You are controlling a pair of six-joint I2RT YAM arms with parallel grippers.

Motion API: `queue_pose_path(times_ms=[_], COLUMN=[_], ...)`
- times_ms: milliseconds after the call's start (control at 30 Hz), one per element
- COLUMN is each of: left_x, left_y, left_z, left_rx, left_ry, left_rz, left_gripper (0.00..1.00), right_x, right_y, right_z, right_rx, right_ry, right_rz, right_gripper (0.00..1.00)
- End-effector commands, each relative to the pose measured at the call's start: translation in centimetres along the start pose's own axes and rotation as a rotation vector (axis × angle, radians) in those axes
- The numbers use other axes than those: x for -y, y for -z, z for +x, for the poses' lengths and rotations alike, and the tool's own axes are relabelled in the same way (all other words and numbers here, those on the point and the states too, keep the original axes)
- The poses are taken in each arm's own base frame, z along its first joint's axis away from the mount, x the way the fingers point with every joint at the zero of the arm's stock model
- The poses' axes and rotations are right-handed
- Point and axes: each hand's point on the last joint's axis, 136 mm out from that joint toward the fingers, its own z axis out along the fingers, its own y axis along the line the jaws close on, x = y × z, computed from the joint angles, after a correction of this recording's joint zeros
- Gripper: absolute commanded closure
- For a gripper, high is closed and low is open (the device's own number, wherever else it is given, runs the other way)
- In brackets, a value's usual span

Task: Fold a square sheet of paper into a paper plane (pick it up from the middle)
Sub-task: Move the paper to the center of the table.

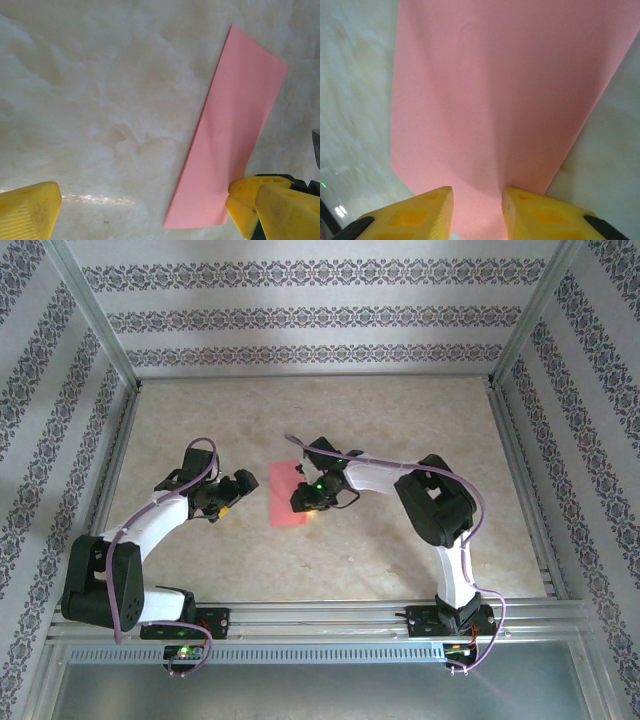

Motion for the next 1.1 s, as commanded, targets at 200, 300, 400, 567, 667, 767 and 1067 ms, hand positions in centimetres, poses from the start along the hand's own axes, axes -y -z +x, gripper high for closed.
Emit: queue_pose_path(times_ms=[200, 300, 400, 567, 667, 767, 1067], left_x=[4.9, 6.3, 7.4, 8.3, 8.6, 8.9, 9.3], left_y=[-1.3, -2.1, -3.0, -4.5, -5.0, -5.4, -7.1], left_z=[1.1, 2.4, 3.7, 5.4, 6.1, 6.6, 8.1], left_rx=[-0.075, -0.099, -0.126, -0.177, -0.206, -0.221, -0.3], left_ry=[-0.05, -0.05, -0.055, -0.08, -0.083, -0.075, 0.007], left_rz=[0.175, 0.216, 0.237, 0.242, 0.241, 0.25, 0.262], left_gripper=[0.0, 0.0, 0.0, 0.02, 0.04, 0.08, 0.37], right_x=[1.1, 0.8, 0.8, 1.7, 2.2, 3.1, 5.8], right_y=[6.1, 7.1, 6.7, 5.1, 4.2, 3.3, 1.5], right_z=[1.0, -1.0, -1.8, -2.8, -3.1, -2.9, -0.8], right_rx=[0.076, 0.231, 0.31, 0.308, 0.29, 0.272, 0.209], right_ry=[0.036, -0.149, -0.261, -0.324, -0.33, -0.348, -0.438], right_rz=[0.033, 0.029, 0.018, 0.04, 0.044, 0.052, 0.049], right_gripper=[0.61, 0.56, 0.54, 0.56, 0.57, 0.58, 0.58])
